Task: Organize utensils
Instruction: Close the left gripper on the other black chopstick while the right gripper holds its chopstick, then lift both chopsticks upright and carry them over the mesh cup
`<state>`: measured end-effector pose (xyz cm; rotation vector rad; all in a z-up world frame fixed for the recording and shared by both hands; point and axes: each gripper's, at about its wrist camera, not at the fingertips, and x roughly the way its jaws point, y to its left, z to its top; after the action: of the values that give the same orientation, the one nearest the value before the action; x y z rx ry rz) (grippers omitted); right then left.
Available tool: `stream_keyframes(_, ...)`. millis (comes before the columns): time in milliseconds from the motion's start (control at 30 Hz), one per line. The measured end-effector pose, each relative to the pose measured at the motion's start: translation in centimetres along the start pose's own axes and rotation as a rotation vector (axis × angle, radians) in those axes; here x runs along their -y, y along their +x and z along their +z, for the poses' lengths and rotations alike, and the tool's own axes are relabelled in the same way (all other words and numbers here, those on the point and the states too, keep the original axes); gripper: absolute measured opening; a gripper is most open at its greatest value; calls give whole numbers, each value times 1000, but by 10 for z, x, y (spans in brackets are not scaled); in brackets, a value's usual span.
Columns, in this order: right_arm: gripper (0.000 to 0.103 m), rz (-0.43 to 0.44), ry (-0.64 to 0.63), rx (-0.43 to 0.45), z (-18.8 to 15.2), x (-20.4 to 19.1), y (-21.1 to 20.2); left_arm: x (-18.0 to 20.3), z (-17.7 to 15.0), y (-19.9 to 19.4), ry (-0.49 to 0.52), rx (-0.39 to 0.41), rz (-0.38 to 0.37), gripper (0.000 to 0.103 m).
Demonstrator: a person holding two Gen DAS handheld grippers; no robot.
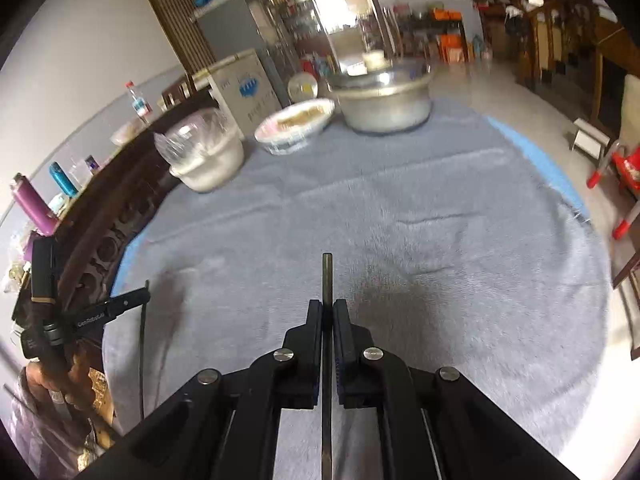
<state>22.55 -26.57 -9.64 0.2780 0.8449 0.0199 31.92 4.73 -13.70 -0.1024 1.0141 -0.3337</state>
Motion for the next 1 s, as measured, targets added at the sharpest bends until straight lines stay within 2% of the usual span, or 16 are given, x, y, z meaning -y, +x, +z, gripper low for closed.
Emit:
stream_keyframes(167,6,1,-6,100,-12,-12,-47,-23,-22,-51,-124,116,21,5)
stream_keyframes(333,6,-29,-24,190,-29,-24,-86,-27,-48,-105,-180,241,41,5)
stream_keyframes(667,6,-18,-38,309,-55,-37,-137,-5,-94,-178,-196,411,57,5)
stream_keyframes(1000,6,54,-28,384,-76,-39,-162,32,-118,-221,-158,544,48,5)
